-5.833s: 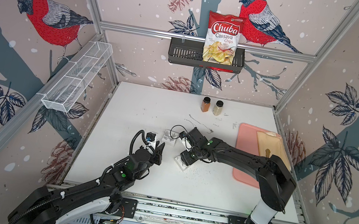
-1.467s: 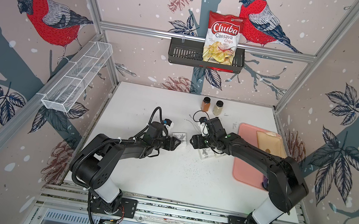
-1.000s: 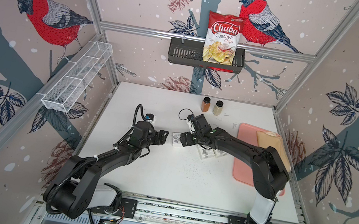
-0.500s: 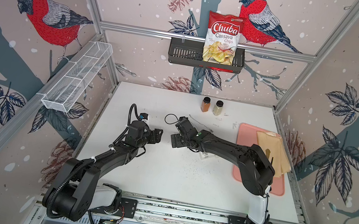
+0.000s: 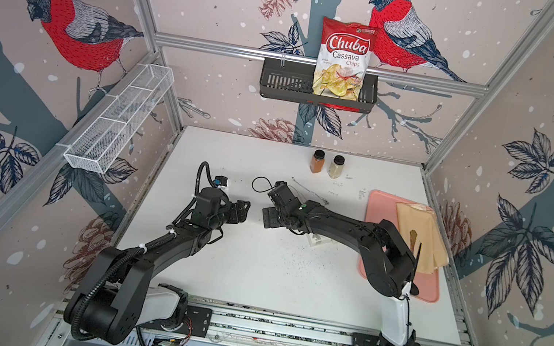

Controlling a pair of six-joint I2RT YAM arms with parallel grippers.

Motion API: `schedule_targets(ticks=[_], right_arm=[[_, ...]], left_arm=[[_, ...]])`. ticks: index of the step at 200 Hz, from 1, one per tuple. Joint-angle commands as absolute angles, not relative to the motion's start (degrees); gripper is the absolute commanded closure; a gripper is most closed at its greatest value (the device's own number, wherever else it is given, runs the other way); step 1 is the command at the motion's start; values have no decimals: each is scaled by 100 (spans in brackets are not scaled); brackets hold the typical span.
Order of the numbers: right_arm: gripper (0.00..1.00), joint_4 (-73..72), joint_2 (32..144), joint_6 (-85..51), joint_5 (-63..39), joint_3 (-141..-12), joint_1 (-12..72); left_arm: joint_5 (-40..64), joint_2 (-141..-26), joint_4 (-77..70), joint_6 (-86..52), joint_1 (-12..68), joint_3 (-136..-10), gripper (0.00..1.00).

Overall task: Take the necklace out of the lift-off lid jewelry box
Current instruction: Pick up the jewelry box from the center of the board.

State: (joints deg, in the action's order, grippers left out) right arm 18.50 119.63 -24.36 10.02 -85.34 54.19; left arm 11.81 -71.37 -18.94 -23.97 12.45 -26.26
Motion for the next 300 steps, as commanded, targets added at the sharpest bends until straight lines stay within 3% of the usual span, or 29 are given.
schedule_targets(ticks=[1, 170, 200, 245, 300], right_arm=[[11, 1898, 12020, -2471, 1033, -8587, 5414], [26, 2140, 12048, -2180, 1123, -8679, 5363], [27, 1686, 11442, -1998, 85, -8125, 5088], [28, 821, 10183, -1657, -1968, -7088, 4503], [28, 59, 8960, -1597, -3725, -6320, 3749]], left_arm=[[1187, -7089, -2087, -2347, 1230, -2610, 23], [1449, -7004, -2121, -2291, 1222, -2531, 23], [2134, -6913, -2403, -2181, 1221, -2451, 23], [3940, -6814, -3385, -2260, 1222, -2328, 22], [5099, -6902, -4999, -3007, 1223, -2303, 21]])
